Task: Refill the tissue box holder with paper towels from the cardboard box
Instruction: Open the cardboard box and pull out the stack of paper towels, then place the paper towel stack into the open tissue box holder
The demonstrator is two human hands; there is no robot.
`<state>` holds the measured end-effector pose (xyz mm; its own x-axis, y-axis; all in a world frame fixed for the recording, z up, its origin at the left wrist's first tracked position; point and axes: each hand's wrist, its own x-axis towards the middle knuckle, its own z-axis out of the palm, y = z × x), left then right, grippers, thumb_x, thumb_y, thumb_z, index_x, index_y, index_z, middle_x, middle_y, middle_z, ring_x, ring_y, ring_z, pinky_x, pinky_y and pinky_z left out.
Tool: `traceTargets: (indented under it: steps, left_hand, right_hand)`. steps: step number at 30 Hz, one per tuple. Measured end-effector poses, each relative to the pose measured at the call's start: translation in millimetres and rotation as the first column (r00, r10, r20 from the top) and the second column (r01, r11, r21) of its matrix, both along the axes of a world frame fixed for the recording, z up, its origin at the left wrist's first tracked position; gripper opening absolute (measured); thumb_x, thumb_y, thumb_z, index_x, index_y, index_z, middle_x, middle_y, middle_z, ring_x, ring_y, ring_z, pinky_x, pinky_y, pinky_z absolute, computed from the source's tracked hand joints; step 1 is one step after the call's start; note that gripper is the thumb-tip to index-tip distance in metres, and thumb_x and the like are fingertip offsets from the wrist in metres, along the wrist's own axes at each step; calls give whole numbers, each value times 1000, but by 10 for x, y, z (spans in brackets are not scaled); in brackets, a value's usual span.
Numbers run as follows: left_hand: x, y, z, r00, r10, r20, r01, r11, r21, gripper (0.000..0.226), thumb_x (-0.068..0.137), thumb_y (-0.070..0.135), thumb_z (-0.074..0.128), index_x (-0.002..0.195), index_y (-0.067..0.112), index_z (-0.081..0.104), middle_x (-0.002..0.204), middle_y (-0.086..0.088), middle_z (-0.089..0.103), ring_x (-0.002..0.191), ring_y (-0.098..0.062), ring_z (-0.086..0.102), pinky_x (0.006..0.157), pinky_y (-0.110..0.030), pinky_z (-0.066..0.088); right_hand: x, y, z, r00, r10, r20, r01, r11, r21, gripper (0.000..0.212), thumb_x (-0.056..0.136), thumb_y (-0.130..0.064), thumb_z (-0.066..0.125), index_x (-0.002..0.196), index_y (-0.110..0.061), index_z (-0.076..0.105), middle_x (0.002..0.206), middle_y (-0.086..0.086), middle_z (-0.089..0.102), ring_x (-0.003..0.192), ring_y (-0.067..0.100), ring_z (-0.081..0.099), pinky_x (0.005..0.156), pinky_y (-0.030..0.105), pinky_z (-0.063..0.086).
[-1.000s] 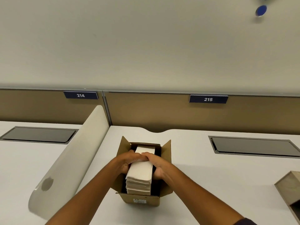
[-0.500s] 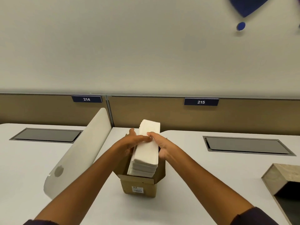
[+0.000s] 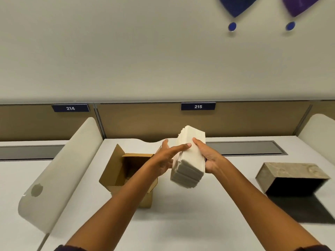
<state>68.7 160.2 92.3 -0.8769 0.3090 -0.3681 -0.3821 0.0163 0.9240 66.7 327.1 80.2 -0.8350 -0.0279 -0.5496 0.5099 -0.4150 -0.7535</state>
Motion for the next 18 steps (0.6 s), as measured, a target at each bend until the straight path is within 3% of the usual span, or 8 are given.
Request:
traceTargets:
  steps: [2,4,6,10,14,18]
  left_hand:
    - [88,299,-137,997,-44,70,44,999,-2,129,58,49,87,153,31,2,148,-14,41,122,-35,55,102,-52,50]
    - [231,686,-269,986,-113,123,118,992,-35,125,56,55,86,151,30,10,142,-11,48,118,-31,58,95,-47,55]
    - [405,1068,-378,976,-149,160,162,984,-74,114,52,58,87,144,22,30,131,-9,57,110,-26,61,80,-39,57]
    - [532,1302,-642,979,-70,189,87,993,-82,92,52,50,89,127,17,47,124,-9,58,111,-28,58,91,-47,51]
    - [670,1641,-786,985,-12,172,8,1000,20,67,64,32,88,119,9,58,115,-12,66,106,-28,62,90,-46,52]
    - [770,2000,-807,998,28,56,-32,997,66,83,59,25,89,131,5,52,126,-18,65,107,-29,65,84,-38,56]
  right_hand:
    - [136,268,-70,999,-53,-3,53,999,4,37,89,-43,64,102,-9,61,79,17,77,67,34,75,54,45,61]
    - [273,642,-158,994,-109,-8,109,994,13,41,88,-45,65,106,-9,61,94,18,75,82,36,74,67,48,61]
    - [377,1031,-269,985,-171,-13,172,985,30,49,87,-46,66,114,-6,59,111,18,70,97,36,69,82,50,57]
    - [496,1225,-423,964,-261,-57,266,955,129,59,82,-46,71,117,-1,55,113,16,66,101,34,64,89,50,55]
    - [649,1665,-522,951,-286,-116,284,958,-30,50,81,-31,77,115,0,58,112,17,68,106,34,64,96,52,52]
    - [743,2285,-563,945,-260,-197,229,959,-170,47,78,-16,79,120,-5,61,114,15,69,107,31,64,97,51,52]
